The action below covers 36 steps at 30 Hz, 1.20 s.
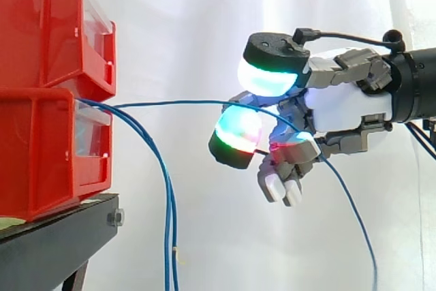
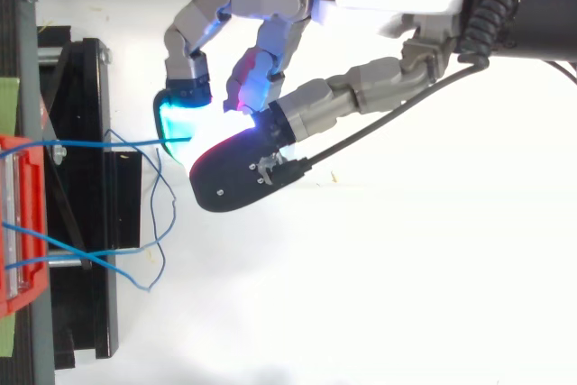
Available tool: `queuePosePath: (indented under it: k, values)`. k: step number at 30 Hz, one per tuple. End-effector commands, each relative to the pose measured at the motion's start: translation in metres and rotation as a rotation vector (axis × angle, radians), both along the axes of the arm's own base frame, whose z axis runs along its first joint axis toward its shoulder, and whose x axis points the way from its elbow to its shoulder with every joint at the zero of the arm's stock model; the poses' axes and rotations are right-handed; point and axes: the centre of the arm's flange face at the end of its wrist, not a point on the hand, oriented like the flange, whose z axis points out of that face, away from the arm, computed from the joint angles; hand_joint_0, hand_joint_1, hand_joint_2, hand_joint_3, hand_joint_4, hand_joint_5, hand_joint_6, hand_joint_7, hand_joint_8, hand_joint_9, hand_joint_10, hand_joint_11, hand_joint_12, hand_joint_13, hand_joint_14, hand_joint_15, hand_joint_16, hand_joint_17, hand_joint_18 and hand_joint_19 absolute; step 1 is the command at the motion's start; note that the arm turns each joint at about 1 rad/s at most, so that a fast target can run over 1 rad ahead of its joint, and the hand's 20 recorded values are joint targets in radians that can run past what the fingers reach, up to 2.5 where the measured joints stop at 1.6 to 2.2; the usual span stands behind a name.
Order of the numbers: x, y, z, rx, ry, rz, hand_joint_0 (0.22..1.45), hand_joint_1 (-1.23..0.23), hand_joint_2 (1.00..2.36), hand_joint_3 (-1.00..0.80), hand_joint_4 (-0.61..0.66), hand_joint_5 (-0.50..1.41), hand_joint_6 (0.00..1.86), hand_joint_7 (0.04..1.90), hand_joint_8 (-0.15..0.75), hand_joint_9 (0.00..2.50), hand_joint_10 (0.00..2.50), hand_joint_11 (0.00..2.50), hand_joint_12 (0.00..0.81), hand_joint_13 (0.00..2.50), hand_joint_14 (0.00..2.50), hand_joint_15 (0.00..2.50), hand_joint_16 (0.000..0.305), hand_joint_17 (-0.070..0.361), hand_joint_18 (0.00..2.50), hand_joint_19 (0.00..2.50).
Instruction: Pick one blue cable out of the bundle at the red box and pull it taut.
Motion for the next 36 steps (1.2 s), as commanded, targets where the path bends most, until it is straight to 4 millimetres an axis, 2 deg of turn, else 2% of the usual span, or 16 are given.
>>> queuePosePath:
  k: [1, 7, 23, 36]
  values:
    - [0.0001, 0.0002, -0.0004, -0.002, 0.001, 0.000, 0.55, -0.55, 1.01, -0.38, 0.07, -0.10, 0.88, 0.90, 0.403, 1.21, 0.01, 1.07, 0.418, 0.91, 0.01, 0.56, 0.054, 0.123, 0.81, 0.66]
    - [-0.0001, 0.0002, 0.0007, -0.002, -0.001, 0.000, 0.59, -0.70, 1.01, -0.21, 0.09, -0.09, 0.91, 0.93, 0.428, 1.25, 0.01, 1.11, 0.423, 0.95, 0.01, 0.54, 0.056, 0.127, 0.89, 0.62]
    - [-0.0017, 0.0015, -0.0020, -0.002, 0.019, 0.003, 0.64, -0.87, 1.02, -0.12, 0.12, -0.09, 0.91, 1.00, 0.420, 1.24, 0.01, 1.12, 0.404, 0.93, 0.02, 0.54, 0.053, 0.120, 0.89, 0.60]
    - [-0.0054, 0.0037, -0.0037, 0.004, 0.051, 0.005, 0.66, -0.90, 1.02, -0.05, 0.06, -0.09, 0.92, 1.09, 0.420, 1.25, 0.01, 1.13, 0.397, 0.93, 0.02, 0.54, 0.052, 0.117, 0.88, 0.60]
